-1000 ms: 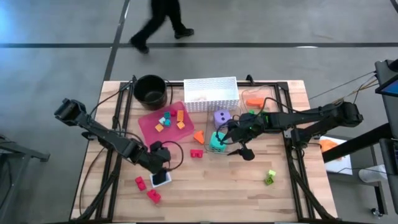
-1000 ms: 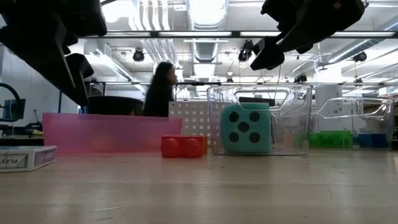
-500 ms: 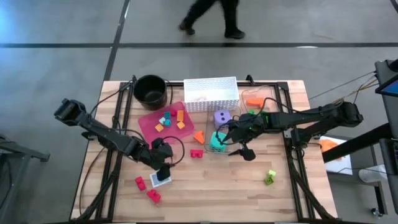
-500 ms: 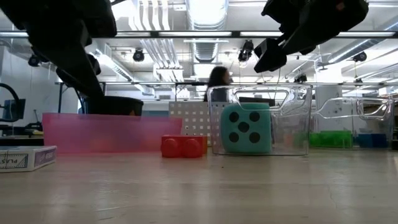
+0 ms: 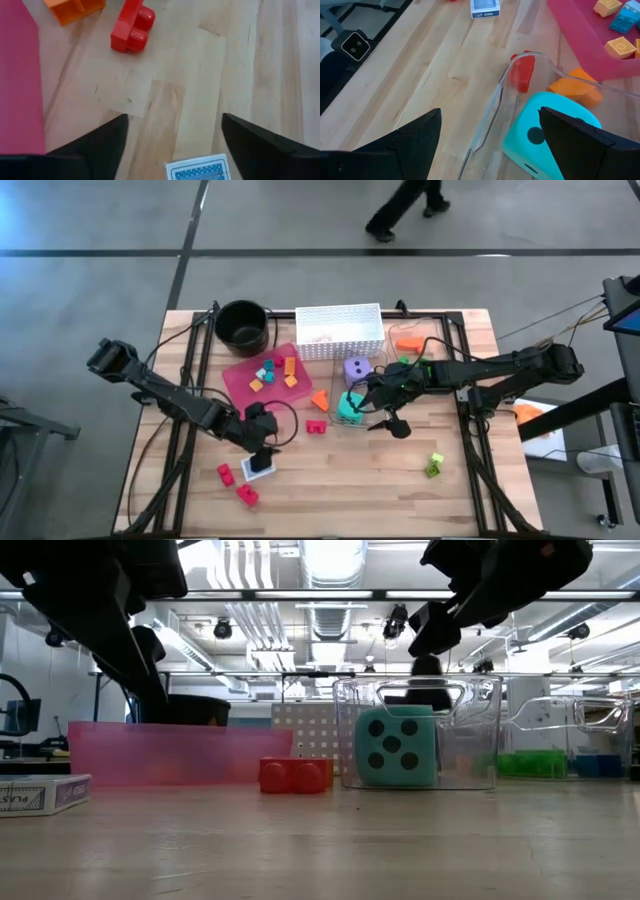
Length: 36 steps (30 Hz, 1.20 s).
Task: Pick & Place Toys
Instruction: Put the blue playing card box into the white bin
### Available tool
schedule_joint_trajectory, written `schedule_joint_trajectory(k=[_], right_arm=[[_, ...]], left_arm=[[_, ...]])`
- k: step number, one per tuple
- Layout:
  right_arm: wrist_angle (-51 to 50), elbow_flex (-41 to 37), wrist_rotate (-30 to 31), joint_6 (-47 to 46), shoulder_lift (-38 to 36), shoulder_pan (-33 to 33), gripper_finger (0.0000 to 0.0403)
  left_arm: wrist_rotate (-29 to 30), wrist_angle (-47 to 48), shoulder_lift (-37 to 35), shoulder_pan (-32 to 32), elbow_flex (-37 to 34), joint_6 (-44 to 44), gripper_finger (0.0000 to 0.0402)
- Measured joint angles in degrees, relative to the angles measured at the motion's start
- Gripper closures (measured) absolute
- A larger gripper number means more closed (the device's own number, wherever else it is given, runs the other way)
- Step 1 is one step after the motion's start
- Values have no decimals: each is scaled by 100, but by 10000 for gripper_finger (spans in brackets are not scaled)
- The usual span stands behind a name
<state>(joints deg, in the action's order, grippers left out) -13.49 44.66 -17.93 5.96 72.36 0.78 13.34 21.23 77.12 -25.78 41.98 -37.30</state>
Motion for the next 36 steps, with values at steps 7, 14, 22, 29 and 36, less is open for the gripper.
schedule_joint_trajectory(k=[7, 14, 22, 29, 36], right_arm=[[6, 0, -4, 0, 0, 0, 70], [1, -2, -4, 0, 0, 0, 70], [-1, -98, -7, 0, 2, 0, 70], [12, -242, -6, 0, 2, 0, 70], [10, -282, -4, 2, 2, -7, 70]], left_arm=[[-48, -68, 2, -62, -6, -342, 8], [-45, -54, 11, -483, -103, -501, 29], [360, -47, 611, -1010, -98, -757, 29], [231, 77, 1400, -1126, 183, -1059, 30], [-152, 959, 1807, -1158, 517, -1552, 30]])
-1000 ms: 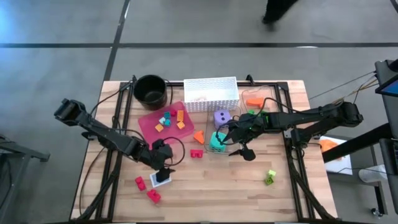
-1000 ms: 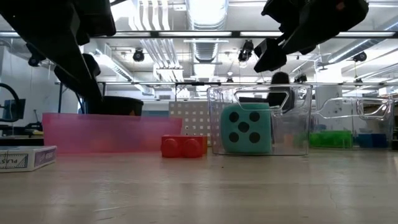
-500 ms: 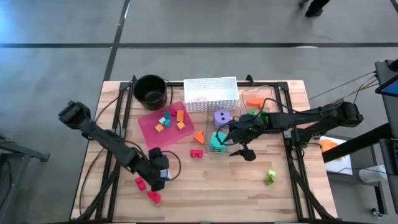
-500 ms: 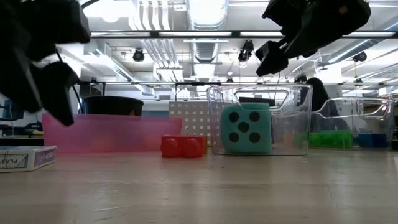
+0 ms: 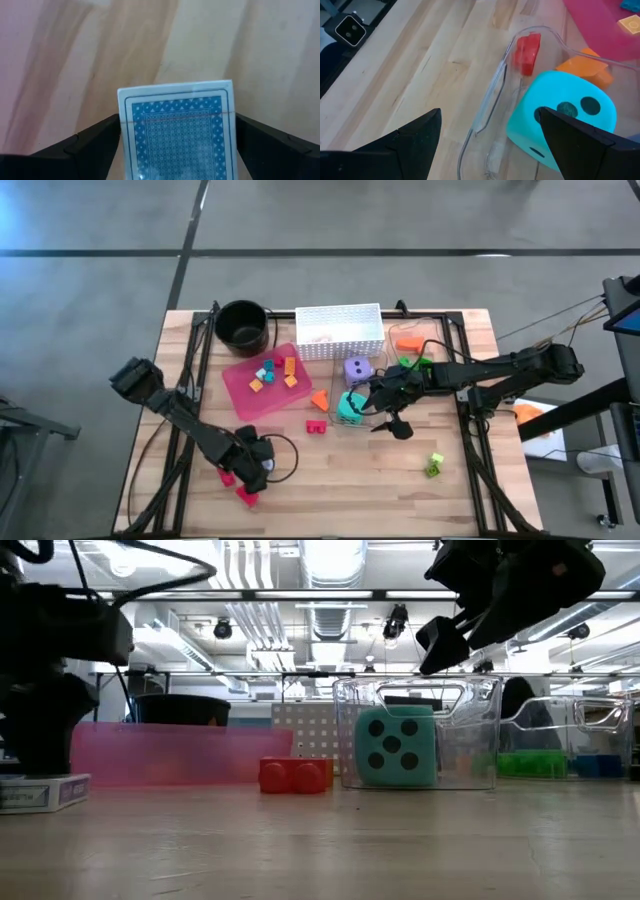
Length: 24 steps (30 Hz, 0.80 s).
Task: Pick & Place Toys
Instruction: Put the blue playing card box into the white bin
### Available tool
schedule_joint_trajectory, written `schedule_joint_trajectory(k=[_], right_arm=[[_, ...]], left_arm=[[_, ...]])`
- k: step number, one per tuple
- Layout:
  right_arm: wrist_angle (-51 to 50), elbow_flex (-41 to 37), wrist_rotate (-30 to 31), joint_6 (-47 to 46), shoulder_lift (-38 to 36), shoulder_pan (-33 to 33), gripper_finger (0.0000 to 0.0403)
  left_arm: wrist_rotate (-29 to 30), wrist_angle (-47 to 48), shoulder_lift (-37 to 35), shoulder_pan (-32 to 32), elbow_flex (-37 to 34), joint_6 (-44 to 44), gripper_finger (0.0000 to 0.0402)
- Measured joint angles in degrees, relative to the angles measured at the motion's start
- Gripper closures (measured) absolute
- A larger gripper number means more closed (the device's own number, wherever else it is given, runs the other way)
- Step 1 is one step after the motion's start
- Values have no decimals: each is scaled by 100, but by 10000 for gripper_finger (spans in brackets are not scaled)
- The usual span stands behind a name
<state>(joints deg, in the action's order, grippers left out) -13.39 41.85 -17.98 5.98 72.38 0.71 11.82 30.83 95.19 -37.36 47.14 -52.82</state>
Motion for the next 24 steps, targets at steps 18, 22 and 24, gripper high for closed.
schedule_joint_trajectory(k=[18, 22, 24], right_arm=[[-4, -4, 0, 0, 0, 4, 70], [-8, -12, 2, -2, 0, 4, 70], [-7, -17, 2, -2, 0, 4, 70]], left_arm=[[45, -76, 23, -31, -23, -987, 30], [41, -76, 21, -33, -39, -762, 30], [60, -75, 19, -42, -51, -757, 30]])
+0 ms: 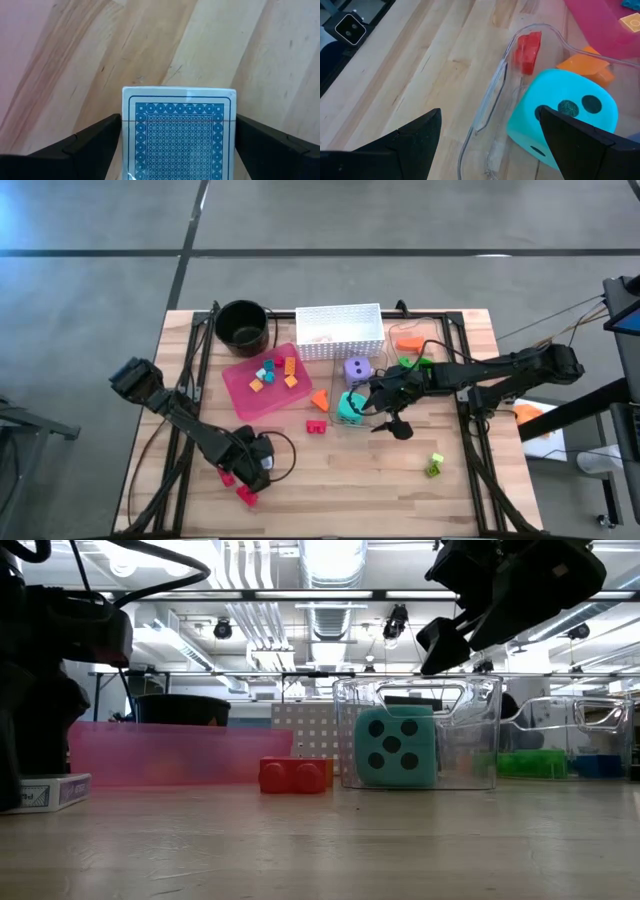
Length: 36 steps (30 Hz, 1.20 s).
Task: Pick & Place Toys
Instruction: Put the blue playing card box into the white bin
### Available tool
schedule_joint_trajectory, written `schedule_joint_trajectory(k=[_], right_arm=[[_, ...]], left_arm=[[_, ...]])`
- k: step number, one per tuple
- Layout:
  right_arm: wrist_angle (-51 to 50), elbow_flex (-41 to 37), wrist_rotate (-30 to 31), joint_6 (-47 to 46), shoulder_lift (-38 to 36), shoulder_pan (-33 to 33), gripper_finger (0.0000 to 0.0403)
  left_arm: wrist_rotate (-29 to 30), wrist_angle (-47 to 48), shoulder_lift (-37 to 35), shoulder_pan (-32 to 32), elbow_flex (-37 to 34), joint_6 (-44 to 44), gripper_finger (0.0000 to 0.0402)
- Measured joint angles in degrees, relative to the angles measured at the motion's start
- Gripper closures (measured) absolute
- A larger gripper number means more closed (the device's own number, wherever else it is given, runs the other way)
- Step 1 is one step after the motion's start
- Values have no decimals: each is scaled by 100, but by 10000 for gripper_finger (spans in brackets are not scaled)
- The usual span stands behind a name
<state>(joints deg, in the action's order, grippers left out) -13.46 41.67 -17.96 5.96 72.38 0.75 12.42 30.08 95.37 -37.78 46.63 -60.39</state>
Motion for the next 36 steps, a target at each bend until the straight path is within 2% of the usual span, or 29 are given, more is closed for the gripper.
schedule_joint_trajectory(k=[4, 20, 28, 32, 36], right_arm=[[-2, -2, 0, 0, 0, 0, 70], [-2, -11, 0, 0, 0, -1, 70], [0, -11, 0, 0, 0, 0, 70], [0, -11, 0, 0, 0, 0, 70], [2, -11, 0, 0, 0, 0, 70]], left_arm=[[23, 7, 0, 0, 2, -101, 30], [1, 82, 4, -4, 0, 403, 34], [67, 77, 4, 11, -4, 427, 97], [128, 4, 4, 33, -9, 378, 97], [215, -71, 14, 178, 27, 143, 70]])
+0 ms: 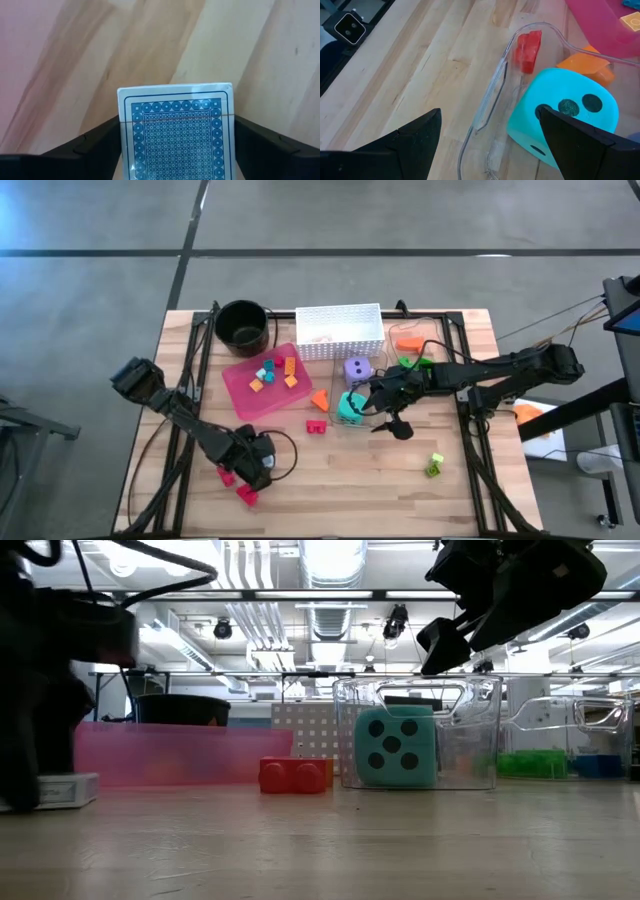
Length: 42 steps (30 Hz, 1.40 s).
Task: Pick & Place Toys
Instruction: Put the blue playing card box into the white bin
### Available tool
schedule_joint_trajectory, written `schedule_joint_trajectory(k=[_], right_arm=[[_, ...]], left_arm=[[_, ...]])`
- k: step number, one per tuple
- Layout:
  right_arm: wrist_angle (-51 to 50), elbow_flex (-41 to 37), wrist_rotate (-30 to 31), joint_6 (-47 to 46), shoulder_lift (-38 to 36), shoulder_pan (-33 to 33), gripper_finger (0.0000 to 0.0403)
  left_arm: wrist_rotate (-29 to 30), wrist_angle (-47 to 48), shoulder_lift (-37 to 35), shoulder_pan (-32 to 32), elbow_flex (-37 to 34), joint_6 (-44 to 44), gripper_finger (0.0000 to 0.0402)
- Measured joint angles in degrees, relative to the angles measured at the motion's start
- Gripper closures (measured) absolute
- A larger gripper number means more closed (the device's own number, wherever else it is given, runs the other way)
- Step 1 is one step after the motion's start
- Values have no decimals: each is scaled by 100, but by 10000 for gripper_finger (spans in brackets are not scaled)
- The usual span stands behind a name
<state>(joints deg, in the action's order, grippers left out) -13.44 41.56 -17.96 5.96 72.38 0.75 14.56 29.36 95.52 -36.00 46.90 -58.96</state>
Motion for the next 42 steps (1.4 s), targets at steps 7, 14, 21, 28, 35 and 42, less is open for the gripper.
schedule_joint_trajectory(k=[7, 14, 21, 28, 35, 42], right_arm=[[-1, 0, 0, 0, 2, -1, 70], [0, 0, 0, 0, 4, 0, 70], [-2, 0, 0, 0, 4, 0, 70], [15, 0, 0, 0, 4, 0, 70], [40, 0, 0, 22, 4, -1, 70], [63, 0, 0, 68, 11, -2, 70]], left_arm=[[726, -372, 12, 471, 255, 870, 92], [1174, -706, 12, 1432, 644, 1893, 90], [1244, -1665, 5, 2498, 1067, 3649, 79], [1296, -2255, 1, 3559, 1331, 4388, 97], [1108, -3406, -1, 4377, 1394, 5746, 71], [-2, -4940, 271, 5356, 1421, 5951, 97]])
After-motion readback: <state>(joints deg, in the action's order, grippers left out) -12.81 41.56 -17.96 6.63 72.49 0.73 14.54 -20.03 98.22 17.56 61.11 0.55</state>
